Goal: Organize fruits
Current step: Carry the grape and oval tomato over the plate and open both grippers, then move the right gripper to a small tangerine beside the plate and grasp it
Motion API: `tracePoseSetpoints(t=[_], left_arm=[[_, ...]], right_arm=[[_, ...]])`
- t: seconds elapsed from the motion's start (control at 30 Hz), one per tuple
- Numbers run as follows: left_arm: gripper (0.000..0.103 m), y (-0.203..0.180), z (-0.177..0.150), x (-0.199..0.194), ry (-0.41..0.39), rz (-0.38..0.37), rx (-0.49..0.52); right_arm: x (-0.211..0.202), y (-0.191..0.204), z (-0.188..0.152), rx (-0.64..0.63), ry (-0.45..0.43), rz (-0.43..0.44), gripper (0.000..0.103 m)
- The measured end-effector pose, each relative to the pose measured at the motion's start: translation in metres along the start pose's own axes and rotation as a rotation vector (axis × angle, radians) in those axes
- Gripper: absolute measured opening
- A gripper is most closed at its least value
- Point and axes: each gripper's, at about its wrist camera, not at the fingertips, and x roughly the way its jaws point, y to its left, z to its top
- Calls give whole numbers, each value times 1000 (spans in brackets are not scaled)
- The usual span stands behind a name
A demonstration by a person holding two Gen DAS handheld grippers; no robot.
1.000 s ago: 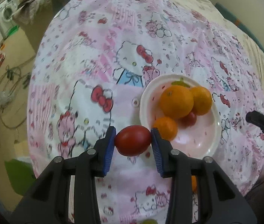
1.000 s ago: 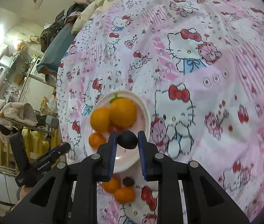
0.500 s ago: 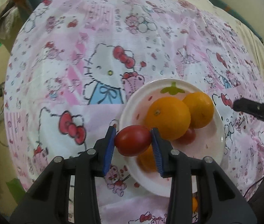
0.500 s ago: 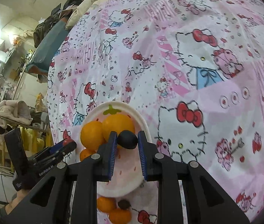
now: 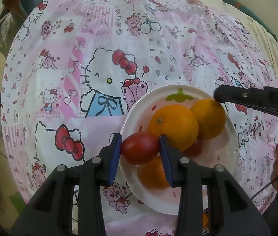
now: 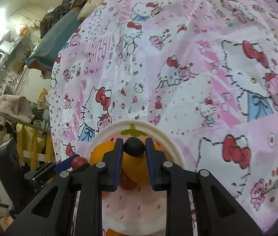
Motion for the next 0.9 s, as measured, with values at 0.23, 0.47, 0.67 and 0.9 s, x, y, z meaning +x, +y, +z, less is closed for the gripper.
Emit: tracePoseSetpoints(t=[0.23, 0.47, 0.67, 0.9], left_arm=[[35, 0, -2, -1, -1, 12, 2], [35, -2, -4, -1, 11, 16, 9], [35, -5, -5, 0, 6, 30, 21], [68, 4, -7, 1, 7, 40, -18]], right_arm=[[7, 6, 3, -19, -1, 7, 24], [9, 11, 2, -35, -16, -3, 27], [7, 12, 1, -26, -18, 23, 28], [-13, 4, 5, 27, -74, 47, 63]])
